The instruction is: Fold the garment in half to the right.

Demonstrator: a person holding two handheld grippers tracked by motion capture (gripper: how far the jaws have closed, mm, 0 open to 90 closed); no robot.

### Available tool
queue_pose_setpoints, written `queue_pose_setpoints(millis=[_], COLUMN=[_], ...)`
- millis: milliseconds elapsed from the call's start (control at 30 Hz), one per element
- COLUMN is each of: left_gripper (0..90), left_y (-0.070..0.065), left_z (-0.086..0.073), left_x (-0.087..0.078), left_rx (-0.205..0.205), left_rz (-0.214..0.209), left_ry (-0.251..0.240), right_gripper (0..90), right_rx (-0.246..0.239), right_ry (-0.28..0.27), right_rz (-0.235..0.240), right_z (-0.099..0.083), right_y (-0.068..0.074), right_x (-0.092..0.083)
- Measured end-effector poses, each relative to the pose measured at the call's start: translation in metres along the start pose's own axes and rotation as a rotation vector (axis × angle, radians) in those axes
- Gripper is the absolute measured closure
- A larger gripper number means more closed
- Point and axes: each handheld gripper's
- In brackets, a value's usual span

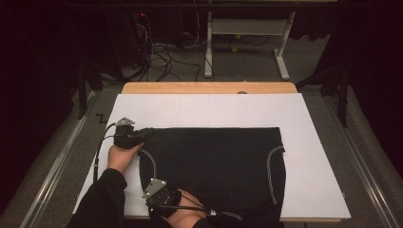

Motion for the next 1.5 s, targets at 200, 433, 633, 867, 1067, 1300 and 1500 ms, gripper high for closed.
queue_pose_setpoints(millis=[200,433,633,867,1067,1300,1500], left_gripper=[74.0,74.0,74.0,74.2,74.2,74.2,75.1], left_y=[0.0,0.0,0.001,0.003,-0.011,-0.02,-0.029], left_z=[0.0,0.001,0.002,0.003,0.012,0.024,0.035], left_x=[0.0,0.001,0.001,-0.002,-0.008,-0.019,-0.028], left_rx=[-0.001,-0.003,-0.011,-0.094,-0.117,-0.148,-0.149], left_rz=[-0.002,0.001,0.002,-0.03,-0.006,0.019,0.042], left_ry=[0.002,0.004,0.011,-0.015,-0.116,-0.117,-0.14], right_gripper=[73.6,75.3,75.6,75.6,75.7,75.7,75.7], right_rx=[0.01,0.009,0.006,0.029,0.03,0.045,0.042], right_ry=[-0.011,-0.006,-0.067,-0.147,-0.206,-0.25,-0.266], right_rz=[-0.001,0.02,0.016,0.016,-0.017,-0.021,-0.004], right_z=[-0.002,-0.002,-0.003,-0.009,-0.012,-0.014,-0.012], right_y=[-0.002,-0.006,-0.008,-0.014,-0.018,-0.025,-0.026], right_x=[0.0,-0.003,-0.016,-0.032,-0.045,-0.062,-0.069])
Point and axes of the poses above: each handheld gripper's, and its own axes: x roughly forward along the jaws, z roughly out of its top, y roughly to its left, and after that the axes turned 12 degrees about y, right-handed
